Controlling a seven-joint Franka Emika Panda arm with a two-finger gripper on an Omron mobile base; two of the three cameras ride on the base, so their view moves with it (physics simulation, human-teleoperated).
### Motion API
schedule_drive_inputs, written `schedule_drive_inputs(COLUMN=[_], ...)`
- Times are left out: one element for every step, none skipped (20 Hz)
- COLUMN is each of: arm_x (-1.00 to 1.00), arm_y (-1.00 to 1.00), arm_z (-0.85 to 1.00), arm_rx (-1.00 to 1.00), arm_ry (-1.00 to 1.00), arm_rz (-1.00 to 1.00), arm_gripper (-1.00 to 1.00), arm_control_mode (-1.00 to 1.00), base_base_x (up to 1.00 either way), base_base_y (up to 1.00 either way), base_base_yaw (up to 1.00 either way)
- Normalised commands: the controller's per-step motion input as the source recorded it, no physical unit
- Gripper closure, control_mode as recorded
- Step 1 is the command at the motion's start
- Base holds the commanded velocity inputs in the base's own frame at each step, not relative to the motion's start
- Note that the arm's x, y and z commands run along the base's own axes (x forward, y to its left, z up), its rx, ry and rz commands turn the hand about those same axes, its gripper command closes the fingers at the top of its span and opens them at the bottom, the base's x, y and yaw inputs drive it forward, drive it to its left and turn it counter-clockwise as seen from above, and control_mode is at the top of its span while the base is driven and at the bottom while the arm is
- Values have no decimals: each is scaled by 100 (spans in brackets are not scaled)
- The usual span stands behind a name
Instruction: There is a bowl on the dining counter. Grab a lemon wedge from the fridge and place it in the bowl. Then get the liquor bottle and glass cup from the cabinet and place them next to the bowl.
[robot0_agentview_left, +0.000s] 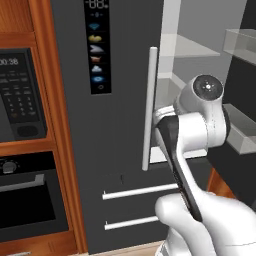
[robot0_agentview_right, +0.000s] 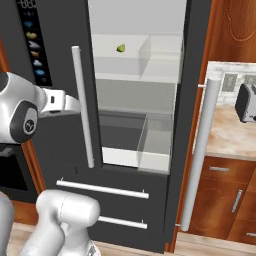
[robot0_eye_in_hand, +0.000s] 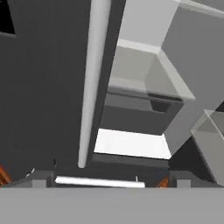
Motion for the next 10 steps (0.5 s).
schedule_drive_inputs(arm_x=[84, 94, 100, 100, 91, 88, 55, 59, 42, 39], arm_y=[86, 76, 77, 55, 14, 9, -19, -9, -34, -33], arm_z=[19, 4, 0, 0, 0, 0, 0, -14, -11, -19], arm_rx=[34, 34, 32, 30, 26, 18, 13, 3, 0, 0], arm_ry=[0, 0, 0, 4, 15, 7, 7, 0, 0, 0], arm_rz=[0, 0, 0, 0, -1, -3, -4, -1, -1, 0], arm_gripper=[-100, -100, -100, -100, -100, -100, -100, -100, -100, -100], arm_control_mode=[-100, -100, -100, -100, -100, -100, -100, -100, -100, -100], base_base_x=[0, 0, 0, 0, 0, 0, 0, 0, 0, 0], base_base_y=[0, 0, 0, 0, 0, 0, 0, 0, 0, 0], base_base_yaw=[0, 0, 0, 0, 0, 0, 0, 0, 0, 0])
